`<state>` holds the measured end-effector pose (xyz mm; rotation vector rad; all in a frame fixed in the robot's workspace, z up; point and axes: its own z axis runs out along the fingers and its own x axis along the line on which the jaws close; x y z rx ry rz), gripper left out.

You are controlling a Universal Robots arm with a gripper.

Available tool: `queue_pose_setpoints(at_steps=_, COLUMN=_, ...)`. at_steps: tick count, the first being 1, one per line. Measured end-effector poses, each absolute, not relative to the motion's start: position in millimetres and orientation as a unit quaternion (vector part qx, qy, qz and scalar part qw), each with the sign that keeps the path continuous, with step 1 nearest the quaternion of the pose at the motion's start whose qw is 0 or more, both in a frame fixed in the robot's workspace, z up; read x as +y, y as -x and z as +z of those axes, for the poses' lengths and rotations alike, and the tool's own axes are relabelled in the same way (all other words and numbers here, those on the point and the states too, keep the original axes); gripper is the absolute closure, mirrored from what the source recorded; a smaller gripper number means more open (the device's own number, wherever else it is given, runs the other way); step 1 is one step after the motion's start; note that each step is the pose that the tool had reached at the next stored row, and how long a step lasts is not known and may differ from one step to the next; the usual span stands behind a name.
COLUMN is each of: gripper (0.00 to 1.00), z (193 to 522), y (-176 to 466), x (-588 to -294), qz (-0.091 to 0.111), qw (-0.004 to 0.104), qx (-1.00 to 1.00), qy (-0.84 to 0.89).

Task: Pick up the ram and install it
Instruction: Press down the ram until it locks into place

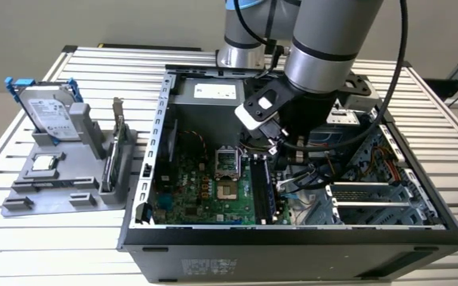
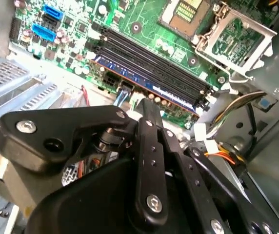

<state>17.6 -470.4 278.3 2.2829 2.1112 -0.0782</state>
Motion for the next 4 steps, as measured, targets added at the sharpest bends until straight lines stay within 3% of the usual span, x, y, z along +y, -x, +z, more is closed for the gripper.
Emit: queue_pose_setpoints(at_steps=4, gripper=1.00, z=278.7, y=-17.6, x=-470.4, qz=-0.025, qw=0.016, qx=0.679, qy=-0.734)
